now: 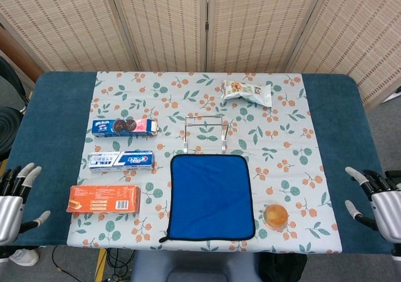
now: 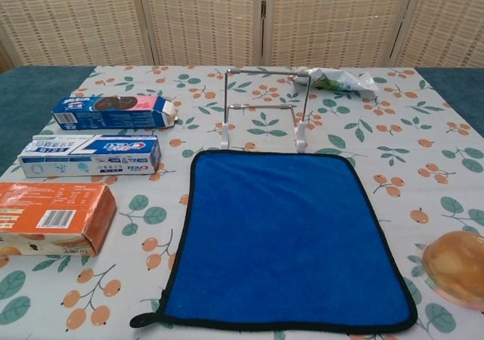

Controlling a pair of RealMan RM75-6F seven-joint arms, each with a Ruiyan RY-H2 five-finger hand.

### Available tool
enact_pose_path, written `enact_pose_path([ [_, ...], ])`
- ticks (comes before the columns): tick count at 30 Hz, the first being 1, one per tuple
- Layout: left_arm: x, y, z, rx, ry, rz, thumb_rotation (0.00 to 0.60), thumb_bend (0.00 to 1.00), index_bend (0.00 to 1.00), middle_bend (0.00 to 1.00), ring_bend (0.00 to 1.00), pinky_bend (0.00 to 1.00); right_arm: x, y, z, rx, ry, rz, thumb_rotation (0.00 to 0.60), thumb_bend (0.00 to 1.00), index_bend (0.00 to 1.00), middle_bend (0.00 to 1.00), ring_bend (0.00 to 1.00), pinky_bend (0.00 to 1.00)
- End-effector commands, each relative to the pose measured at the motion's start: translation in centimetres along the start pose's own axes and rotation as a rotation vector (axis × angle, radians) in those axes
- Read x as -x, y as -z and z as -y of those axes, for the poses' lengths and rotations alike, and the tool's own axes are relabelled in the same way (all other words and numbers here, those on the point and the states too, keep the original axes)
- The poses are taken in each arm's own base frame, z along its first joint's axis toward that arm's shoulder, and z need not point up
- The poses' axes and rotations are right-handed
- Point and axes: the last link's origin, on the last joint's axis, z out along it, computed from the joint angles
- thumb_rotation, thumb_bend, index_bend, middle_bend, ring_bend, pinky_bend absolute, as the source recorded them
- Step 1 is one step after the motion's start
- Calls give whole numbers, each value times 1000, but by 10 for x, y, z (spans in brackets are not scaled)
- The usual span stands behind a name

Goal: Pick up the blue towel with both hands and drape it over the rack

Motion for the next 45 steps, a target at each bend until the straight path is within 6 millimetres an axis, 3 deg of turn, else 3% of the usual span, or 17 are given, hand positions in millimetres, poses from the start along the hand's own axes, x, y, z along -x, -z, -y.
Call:
enact_pose_path([
  [1, -1, -3, -1, 49, 13, -16, 600, 95, 121, 0, 26, 54, -1, -1, 3, -15, -1, -2, 600, 300, 168, 344, 208, 331],
  [3, 1, -4, -2, 90, 20, -2, 600, 95, 142, 39, 118, 158, -1, -2, 5, -28, -2, 1, 600, 300, 168, 348, 213, 332],
  [9, 6, -10, -9, 225, 31, 62, 600, 95, 174, 193, 251, 386, 3, -6, 16, -87, 9, 34, 600, 301, 168, 377, 248, 349],
  [15, 14, -16, -27, 373, 35, 85, 600, 94, 245, 461, 493, 677, 13, -11, 33, -163, -2, 81, 600, 302, 188, 416, 288, 380],
  [21, 25, -22, -51, 514, 29, 128, 600, 95, 289, 673, 691, 870, 28, -18, 56, -268, 0, 130, 600, 301, 232, 540, 463, 571],
  [28, 40, -29, -81, 635, 5, 180, 600, 95, 342, 872, 838, 971, 43, -26, 83, -386, 33, 156, 600, 297, 296, 739, 660, 841],
  [38, 68, -35, -130, 796, -5, 248, 600, 94, 367, 982, 930, 1000, 62, -30, 122, -515, 77, 212, 600, 249, 307, 840, 769, 926],
  [45, 88, -39, -161, 869, -13, 280, 600, 94, 373, 998, 939, 1000, 72, -29, 128, -536, 116, 252, 600, 249, 307, 850, 781, 937],
])
